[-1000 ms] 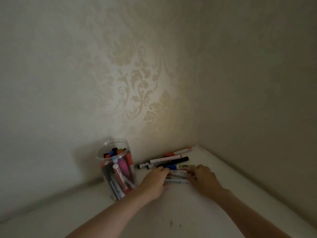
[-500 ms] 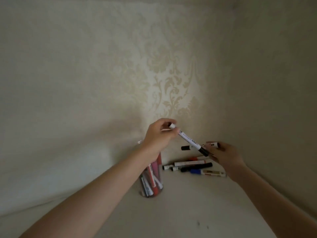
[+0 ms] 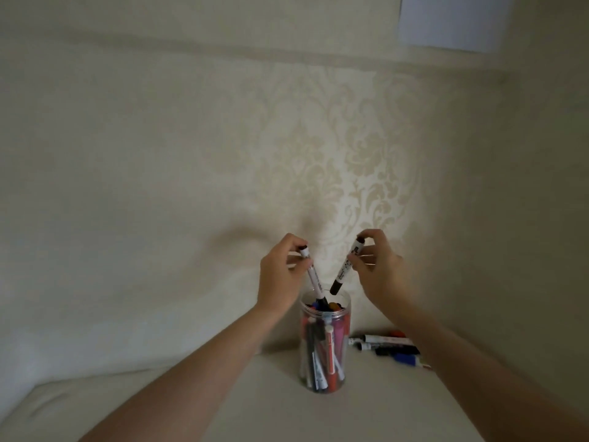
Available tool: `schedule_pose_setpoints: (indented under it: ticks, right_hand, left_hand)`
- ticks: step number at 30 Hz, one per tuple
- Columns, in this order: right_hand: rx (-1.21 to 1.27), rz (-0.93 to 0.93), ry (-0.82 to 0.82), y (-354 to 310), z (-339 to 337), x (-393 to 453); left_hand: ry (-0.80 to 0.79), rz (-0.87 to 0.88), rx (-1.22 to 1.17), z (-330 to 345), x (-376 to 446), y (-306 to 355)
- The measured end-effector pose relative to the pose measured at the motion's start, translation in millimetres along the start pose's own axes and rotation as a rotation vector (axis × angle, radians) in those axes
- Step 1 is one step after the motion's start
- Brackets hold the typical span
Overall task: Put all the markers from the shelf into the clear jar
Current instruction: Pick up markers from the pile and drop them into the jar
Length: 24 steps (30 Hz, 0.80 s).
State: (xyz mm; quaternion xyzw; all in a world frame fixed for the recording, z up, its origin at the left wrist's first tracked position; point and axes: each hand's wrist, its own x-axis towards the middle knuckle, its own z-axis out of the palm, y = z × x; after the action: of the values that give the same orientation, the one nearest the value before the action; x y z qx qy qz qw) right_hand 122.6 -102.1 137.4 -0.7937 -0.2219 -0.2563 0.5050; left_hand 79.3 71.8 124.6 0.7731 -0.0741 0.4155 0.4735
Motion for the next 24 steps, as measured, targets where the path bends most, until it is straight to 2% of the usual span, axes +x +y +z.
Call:
schedule_pose_setpoints:
  ticks: [2,5,7,12,18,24]
  right_hand:
    - [-0.076,-0.041,-0.035,0,11,3]
    - [-0.138,-0.056,-0.073,5,22,5]
    - [-0.133,-0.050,-0.082,10,27,5]
    - [-0.110,-0.002,-0.054,13,34,12]
    - [-0.199,-0.043,-0.014,7,34,18]
    - [-0.249,0.073,-0.116,20,38,14]
  left_hand:
    - [-0.027,0.030,0.019,1,3,-3]
    - [-0.182,0.046,0.123,5,-1,-14]
    - [-0.221,0.044,0.158,9,-6,-23]
    - [-0.210,0.099,0.265,12,-1,-26]
    - [-0.197,0.112,0.432,18,4,-21]
    - [-0.113,-0.060,0.323,5,3,-33]
